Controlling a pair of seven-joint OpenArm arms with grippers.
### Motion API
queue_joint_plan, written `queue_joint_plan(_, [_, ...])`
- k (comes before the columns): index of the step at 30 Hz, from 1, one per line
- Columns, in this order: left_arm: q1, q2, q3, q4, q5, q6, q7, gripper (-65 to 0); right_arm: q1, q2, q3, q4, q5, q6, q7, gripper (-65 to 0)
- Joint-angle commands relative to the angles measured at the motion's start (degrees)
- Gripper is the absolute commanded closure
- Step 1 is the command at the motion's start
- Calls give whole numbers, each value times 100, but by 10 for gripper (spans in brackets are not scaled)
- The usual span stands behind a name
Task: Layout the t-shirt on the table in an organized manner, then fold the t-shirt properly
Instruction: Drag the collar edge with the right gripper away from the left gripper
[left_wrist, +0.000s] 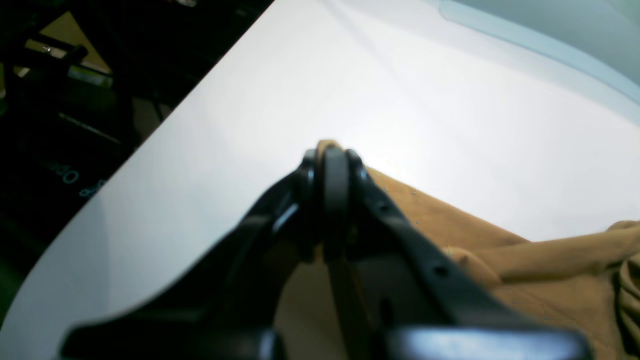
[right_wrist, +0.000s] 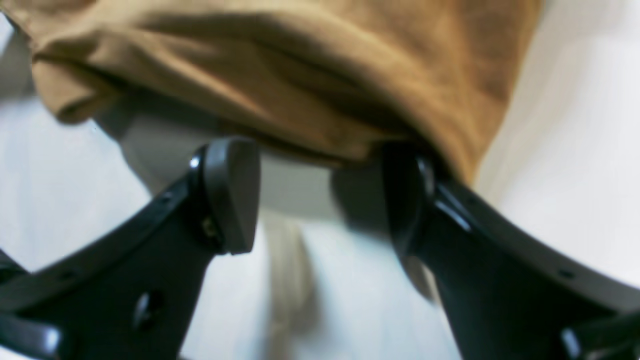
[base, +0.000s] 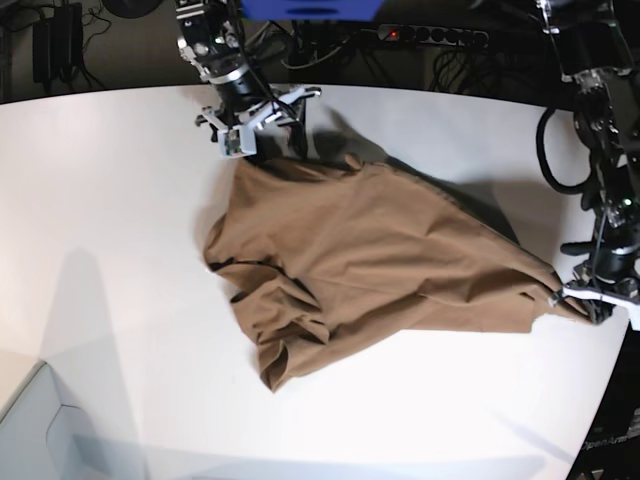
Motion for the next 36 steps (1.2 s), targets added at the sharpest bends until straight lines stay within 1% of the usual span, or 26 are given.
queue_joint_plan(1, [-98,-84,-17,97,12,18,-174,0,95,-4,-3,32,25,22,-132,-394])
queue_joint_plan(6, [-10,-84,-43,124,12,18,-174,0,596,-4,-3,-214,25,22,-141,-390])
queue_joint_plan(7, [-1,-84,-43,124,12,18,-174,0,701,-4,-3,-337,25,22,-141,-384])
queue_joint_plan(8, [25,-84,-52,124,39,18,-174,0,807,-4,-12,-460,25,22,-141,-364])
queue_joint_plan(10, [34,-84,-52,132,48,18,-174,0,912,-4,-21,-574,25,22,-141,-277])
queue_joint_plan(12, [34,-84,-61,132,48,18,-174,0,921,-4,-21,-460,25,22,-141,-137])
queue_joint_plan(13, [34,-92,-61,132,48,18,-174,0,895,5,-12,-293,16,13,-150,-50])
queue_joint_plan(14, [34,-92,-70,141,48,18,-174,0,798,31,-12,-100,7,13,-202,0])
queue_joint_plan(15, [34,-110,-70,141,48,18,-174,0,710,40,-12,129,-1,13,-317,0])
queue_joint_plan(17, [25,-110,-219,141,39,18,-174,0,543,198,111,727,-1,13,-589,-12])
queue_joint_plan(20, [-19,-101,-430,141,12,18,-174,0,402,295,269,1474,-1,13,-888,0])
queue_joint_plan(22, [-98,-101,-456,141,4,18,-174,0,429,357,489,1958,-1,22,-1222,0])
queue_joint_plan(25, [-274,-92,-456,141,4,18,-174,0,710,383,638,2468,7,30,-1838,0])
queue_joint_plan(28, [-415,-84,-430,141,4,18,-174,0,1079,497,718,2617,7,39,-2356,0])
queue_joint_plan(30, [-582,-75,-316,88,4,18,-174,0,1352,524,726,2608,7,48,-2515,0])
queue_joint_plan(32, [-845,-75,-105,71,12,18,-174,0,1633,541,735,2564,-1,48,-2576,0])
queue_joint_plan(36, [-1408,-75,563,-290,56,27,-174,0,2310,744,770,2160,-1,48,-2602,0])
